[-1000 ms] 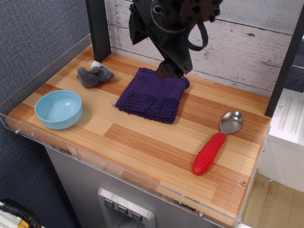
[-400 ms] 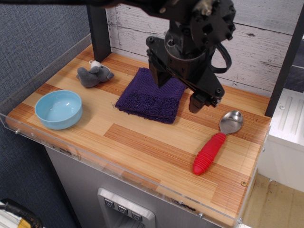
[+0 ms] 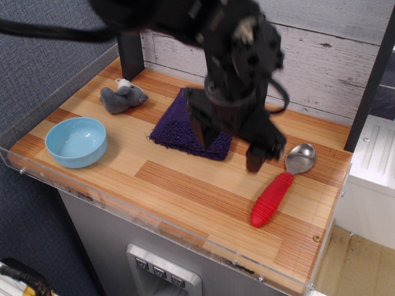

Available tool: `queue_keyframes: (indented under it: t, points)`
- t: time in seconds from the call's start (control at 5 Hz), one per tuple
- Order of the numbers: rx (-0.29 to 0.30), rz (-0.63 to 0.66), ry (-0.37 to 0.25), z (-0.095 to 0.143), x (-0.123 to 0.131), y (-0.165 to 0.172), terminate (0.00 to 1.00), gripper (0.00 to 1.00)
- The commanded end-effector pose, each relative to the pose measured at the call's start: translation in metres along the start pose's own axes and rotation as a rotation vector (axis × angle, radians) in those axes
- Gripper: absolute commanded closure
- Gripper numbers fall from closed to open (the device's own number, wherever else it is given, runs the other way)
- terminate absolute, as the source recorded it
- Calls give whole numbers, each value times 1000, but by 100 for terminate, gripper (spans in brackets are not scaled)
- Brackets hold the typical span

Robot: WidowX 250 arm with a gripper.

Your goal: Move red spoon on top of purple cloth

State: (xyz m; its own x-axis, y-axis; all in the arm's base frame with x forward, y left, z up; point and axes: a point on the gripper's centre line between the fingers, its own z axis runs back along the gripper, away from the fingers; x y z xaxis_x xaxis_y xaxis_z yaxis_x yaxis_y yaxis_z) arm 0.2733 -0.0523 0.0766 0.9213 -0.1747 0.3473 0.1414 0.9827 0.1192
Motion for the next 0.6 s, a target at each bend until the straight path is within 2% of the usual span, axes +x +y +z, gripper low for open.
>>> queue_keyframes:
  t: [0.0, 0.2, 0.4]
  points:
    - [-97, -99, 15, -48, 17, -29, 0, 0]
    - [-124, -124, 40, -67, 17, -45, 0, 0]
    - [-127, -116, 57, -74, 13, -52, 0, 0]
